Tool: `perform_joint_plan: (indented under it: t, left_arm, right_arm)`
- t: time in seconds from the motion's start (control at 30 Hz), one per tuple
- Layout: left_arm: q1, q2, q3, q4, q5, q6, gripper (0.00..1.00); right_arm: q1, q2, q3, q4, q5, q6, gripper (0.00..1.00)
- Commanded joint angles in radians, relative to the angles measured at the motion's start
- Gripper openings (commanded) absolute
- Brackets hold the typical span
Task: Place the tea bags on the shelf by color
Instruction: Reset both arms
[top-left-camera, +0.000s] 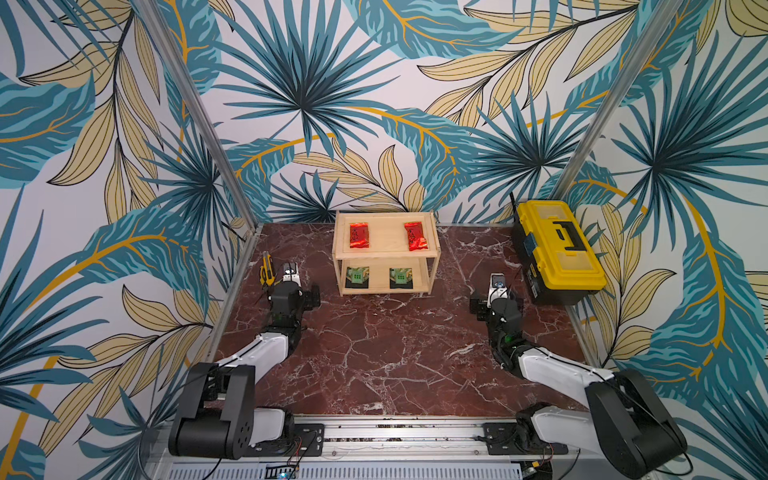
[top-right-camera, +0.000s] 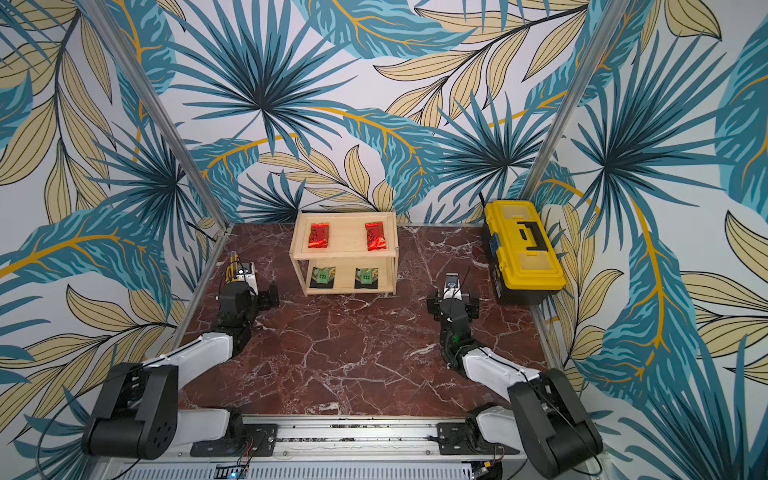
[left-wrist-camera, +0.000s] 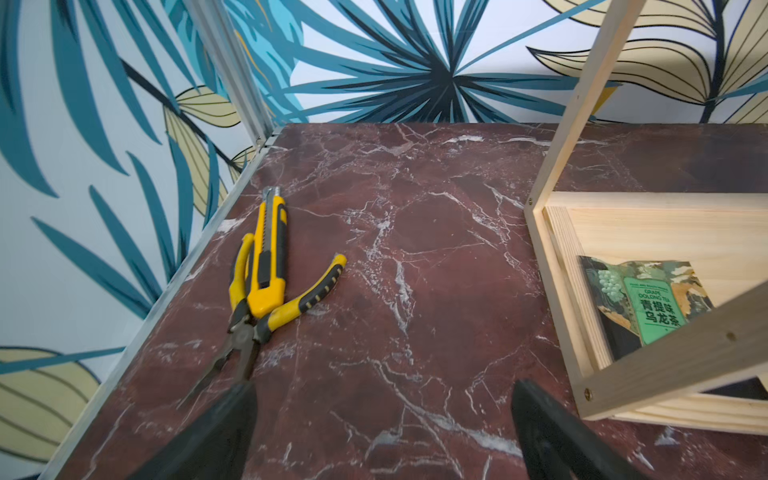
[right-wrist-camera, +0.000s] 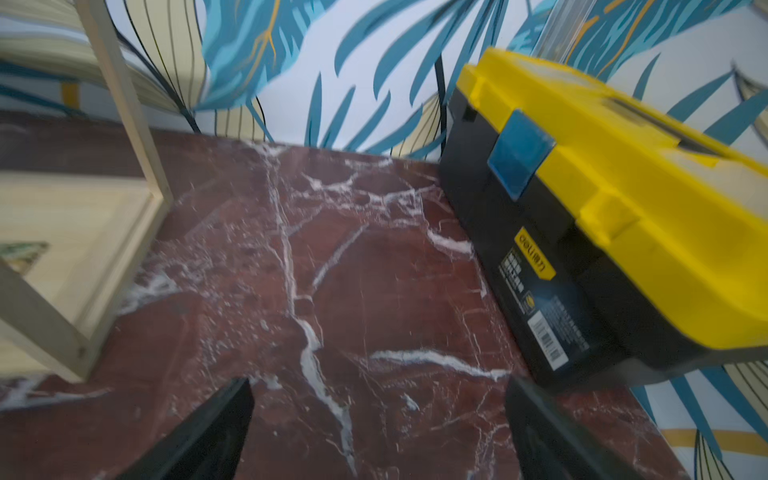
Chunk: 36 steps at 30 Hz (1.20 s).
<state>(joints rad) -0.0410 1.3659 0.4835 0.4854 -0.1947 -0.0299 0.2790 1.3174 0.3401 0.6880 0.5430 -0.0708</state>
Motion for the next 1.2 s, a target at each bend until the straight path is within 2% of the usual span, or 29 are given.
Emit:
perform_joint_plan:
  t: [0.0,0.1,0.2,0.3,0.43,0.83,1.17]
  left_arm:
    - [0.043,0.069,-0.069,0.275,0.061,0.016,1.00]
    - [0.077,0.143,-0.130,0.436,0.074,-0.033,1.00]
    - [0.079,0.187,-0.134,0.510,0.052,-0.041,1.00]
    - [0.079,0.198,-0.135,0.529,0.055,-0.034,1.00]
    - [0.076,0.199,-0.119,0.497,0.057,-0.025,1.00]
    - [0.094,0.200,-0.098,0.457,0.223,0.002,1.00]
    - [0.097,0.199,-0.098,0.458,0.230,0.003,1.00]
  right_arm:
    - [-0.071,0.037,-0.016,0.209,-0.120,-0.026,0.99]
    - [-0.186,0.087,0.009,0.192,-0.279,0.071,0.99]
    - [-0.211,0.211,-0.005,0.352,-0.326,0.073,0.99]
    - [-0.235,0.180,0.048,0.192,-0.378,0.095,0.99]
    - [-0.266,0.198,0.080,0.150,-0.435,0.110,0.99]
    - [-0.270,0.186,0.070,0.157,-0.453,0.103,0.99]
    - [-0.255,0.203,0.096,0.122,-0.448,0.084,0.99]
